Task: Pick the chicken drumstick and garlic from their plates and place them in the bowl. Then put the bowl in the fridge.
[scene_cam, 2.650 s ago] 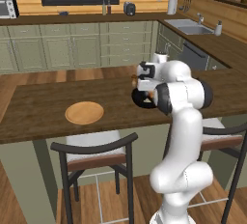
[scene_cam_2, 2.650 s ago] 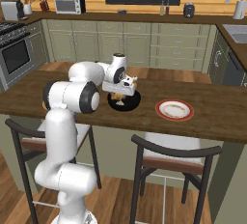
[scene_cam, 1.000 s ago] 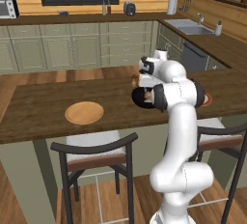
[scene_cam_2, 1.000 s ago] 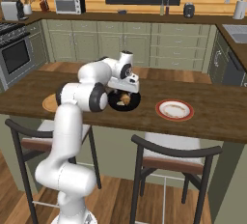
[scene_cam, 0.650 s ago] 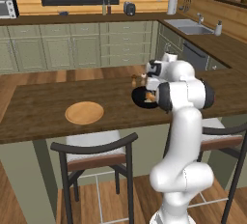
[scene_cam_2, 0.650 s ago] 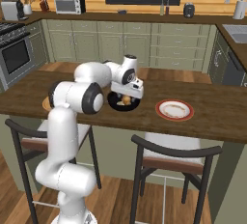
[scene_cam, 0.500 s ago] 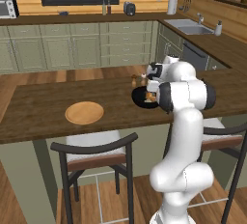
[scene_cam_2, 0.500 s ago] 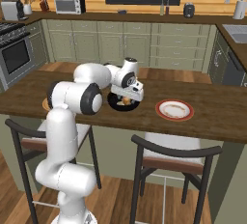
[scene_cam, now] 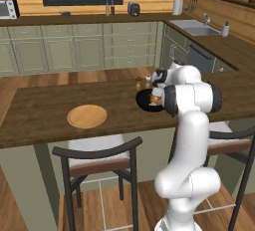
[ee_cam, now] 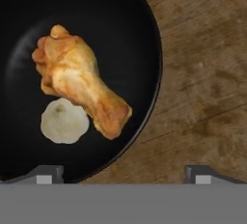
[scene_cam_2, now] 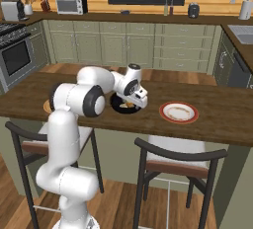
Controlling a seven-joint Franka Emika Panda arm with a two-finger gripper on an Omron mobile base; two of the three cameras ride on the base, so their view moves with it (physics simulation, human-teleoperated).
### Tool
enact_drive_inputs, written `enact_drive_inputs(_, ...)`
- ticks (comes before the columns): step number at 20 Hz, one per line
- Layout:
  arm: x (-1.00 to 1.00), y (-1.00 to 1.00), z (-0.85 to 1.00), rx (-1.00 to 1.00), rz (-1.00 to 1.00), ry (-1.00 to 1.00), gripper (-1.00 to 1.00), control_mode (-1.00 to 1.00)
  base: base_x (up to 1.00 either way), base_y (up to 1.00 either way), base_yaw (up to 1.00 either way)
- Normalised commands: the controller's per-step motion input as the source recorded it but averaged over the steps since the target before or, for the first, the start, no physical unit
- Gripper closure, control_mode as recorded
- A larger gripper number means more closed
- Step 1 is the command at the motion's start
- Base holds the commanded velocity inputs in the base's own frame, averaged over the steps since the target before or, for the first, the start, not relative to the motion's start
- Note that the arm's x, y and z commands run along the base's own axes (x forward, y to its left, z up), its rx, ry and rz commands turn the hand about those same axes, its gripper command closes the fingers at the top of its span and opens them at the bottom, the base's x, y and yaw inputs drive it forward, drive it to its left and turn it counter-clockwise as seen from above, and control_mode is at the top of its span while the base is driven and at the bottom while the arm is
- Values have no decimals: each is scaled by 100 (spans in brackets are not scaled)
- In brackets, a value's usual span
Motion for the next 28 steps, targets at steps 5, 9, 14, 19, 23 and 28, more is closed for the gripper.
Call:
enact_drive_inputs(5, 18, 0, -24, 0, -20, 0, -100, -100, 0, 0, 0)
enact_drive_inputs(9, 18, 0, -30, 0, -11, 0, -100, -100, 0, 0, 0)
enact_drive_inputs(14, 0, 7, -42, 1, -7, 1, 100, -100, 0, 0, 0)
enact_drive_inputs(19, 0, 12, -39, 3, -6, 1, 100, -100, 0, 0, 0)
enact_drive_inputs(23, 0, 6, -17, 1, -6, 0, 100, -100, 0, 0, 0)
enact_drive_inputs(28, -38, 2, 37, -1, -10, -16, 100, -100, 0, 0, 0)
